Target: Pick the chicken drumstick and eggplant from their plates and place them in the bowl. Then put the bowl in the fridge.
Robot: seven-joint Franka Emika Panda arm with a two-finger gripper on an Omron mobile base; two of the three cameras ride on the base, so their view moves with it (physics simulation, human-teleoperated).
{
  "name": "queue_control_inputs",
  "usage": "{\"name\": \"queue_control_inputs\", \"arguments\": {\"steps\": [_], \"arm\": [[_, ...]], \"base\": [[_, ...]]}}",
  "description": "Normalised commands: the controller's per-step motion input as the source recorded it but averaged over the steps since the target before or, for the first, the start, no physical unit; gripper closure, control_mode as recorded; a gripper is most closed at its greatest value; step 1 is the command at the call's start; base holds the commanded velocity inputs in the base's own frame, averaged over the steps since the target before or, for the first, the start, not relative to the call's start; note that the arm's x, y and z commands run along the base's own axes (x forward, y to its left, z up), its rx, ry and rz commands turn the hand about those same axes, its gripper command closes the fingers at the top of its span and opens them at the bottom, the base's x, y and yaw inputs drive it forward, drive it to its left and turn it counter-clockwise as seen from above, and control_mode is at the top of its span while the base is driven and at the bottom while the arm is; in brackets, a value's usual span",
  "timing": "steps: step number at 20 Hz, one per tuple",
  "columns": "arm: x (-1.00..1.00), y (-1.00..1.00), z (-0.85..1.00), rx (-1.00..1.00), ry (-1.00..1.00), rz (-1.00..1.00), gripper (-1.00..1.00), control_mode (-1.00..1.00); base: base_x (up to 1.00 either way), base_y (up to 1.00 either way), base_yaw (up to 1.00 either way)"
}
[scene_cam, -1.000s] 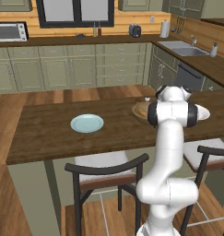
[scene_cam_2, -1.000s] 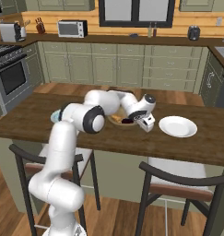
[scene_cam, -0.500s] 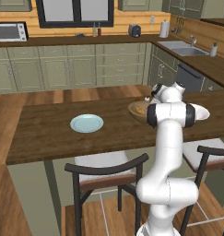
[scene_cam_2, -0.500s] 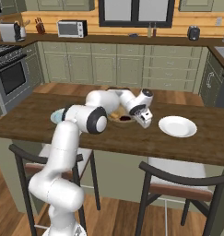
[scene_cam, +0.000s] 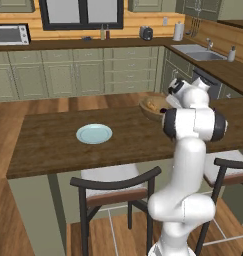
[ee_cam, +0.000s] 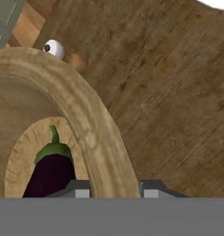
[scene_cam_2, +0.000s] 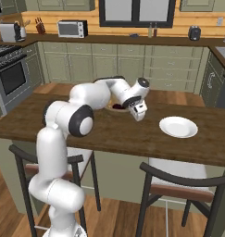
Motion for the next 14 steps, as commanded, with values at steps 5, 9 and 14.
{"name": "queue_control_inputs", "arguments": {"steps": [5,9,14], "arm": [[-0.99,0.33,0.75,0.09,-0.06,-0.12,1.0,-1.0],[-1.0,0.4,0.79,-0.02,-0.05,-0.12,1.0,-1.0],[-1.0,0.6,0.76,-0.09,0.0,-0.1,1.0,-1.0]], "base": [[0.0,0.0,0.0],[0.0,0.0,0.0],[0.0,0.0,0.0]]}}
